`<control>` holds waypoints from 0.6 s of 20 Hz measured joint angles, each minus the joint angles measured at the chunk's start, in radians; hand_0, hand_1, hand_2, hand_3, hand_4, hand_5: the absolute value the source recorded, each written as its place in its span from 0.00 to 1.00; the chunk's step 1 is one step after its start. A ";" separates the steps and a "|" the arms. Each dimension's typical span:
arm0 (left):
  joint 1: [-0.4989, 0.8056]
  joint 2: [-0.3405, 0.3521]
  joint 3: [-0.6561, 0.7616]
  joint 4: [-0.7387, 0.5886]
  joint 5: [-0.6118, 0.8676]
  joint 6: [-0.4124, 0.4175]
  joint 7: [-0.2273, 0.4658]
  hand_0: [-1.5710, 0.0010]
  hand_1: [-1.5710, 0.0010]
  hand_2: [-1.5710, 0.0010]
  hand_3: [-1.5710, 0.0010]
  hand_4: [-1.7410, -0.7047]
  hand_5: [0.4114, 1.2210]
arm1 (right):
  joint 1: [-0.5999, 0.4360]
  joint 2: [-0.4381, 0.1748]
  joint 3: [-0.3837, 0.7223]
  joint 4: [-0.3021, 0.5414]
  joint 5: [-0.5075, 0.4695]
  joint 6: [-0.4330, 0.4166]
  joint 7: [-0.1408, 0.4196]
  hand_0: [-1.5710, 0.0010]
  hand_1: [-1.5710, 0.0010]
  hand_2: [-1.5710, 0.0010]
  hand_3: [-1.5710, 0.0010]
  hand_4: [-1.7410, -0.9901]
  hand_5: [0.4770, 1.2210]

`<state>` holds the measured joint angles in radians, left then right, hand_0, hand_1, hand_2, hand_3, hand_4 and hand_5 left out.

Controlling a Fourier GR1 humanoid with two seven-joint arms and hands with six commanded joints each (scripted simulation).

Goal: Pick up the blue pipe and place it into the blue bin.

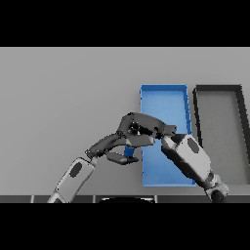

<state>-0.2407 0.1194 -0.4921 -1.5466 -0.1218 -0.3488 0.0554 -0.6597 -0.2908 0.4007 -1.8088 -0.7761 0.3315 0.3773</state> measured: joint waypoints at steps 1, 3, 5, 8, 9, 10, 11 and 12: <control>0.011 -0.009 -0.012 -0.001 -0.007 0.004 -0.003 1.00 1.00 1.00 1.00 0.80 0.11 | -0.020 -0.017 -0.021 -0.007 -0.055 -0.026 0.022 0.00 0.00 0.00 0.00 0.09 0.96; 0.007 -0.008 -0.008 -0.012 0.002 0.002 0.019 1.00 1.00 1.00 1.00 0.79 0.11 | -0.109 -0.046 -0.080 -0.005 -0.167 -0.098 0.048 0.00 0.00 0.00 0.00 0.06 0.91; 0.020 0.004 -0.013 -0.038 0.005 -0.005 0.027 1.00 1.00 1.00 1.00 0.80 0.11 | -0.188 -0.079 -0.144 0.030 -0.251 -0.114 0.036 0.00 0.00 0.00 0.00 0.04 0.88; 0.023 0.017 -0.009 -0.060 0.008 -0.007 0.022 1.00 1.00 1.00 1.00 0.80 0.11 | -0.307 -0.122 -0.209 0.111 -0.229 -0.158 -0.003 0.00 0.00 0.00 0.00 0.02 0.86; 0.034 0.026 -0.010 -0.059 0.005 -0.009 0.005 1.00 1.00 1.00 1.00 0.81 0.10 | -0.335 -0.140 -0.231 0.145 -0.228 -0.170 -0.003 0.00 0.00 0.00 0.00 0.01 0.85; 0.028 0.024 -0.009 -0.052 0.002 -0.009 0.019 1.00 1.00 1.00 1.00 0.81 0.10 | -0.369 -0.160 -0.251 0.185 -0.209 -0.205 0.006 0.00 0.00 0.00 0.00 0.01 0.86; 0.028 0.019 -0.006 -0.056 0.016 -0.015 0.022 1.00 1.00 1.00 1.00 0.80 0.10 | -0.391 -0.174 -0.263 0.235 -0.177 -0.217 0.004 0.00 0.00 0.00 0.00 0.01 0.87; 0.022 0.014 -0.007 -0.052 0.013 -0.013 0.025 1.00 1.00 1.00 1.00 0.80 0.10 | -0.399 -0.185 -0.277 0.283 -0.151 -0.230 0.001 0.00 0.00 0.00 0.00 0.01 0.88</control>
<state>-0.2188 0.1337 -0.4989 -1.5987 -0.1083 -0.3614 0.0802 -1.0585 -0.4754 0.1233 -1.5260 -0.9276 0.1018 0.3787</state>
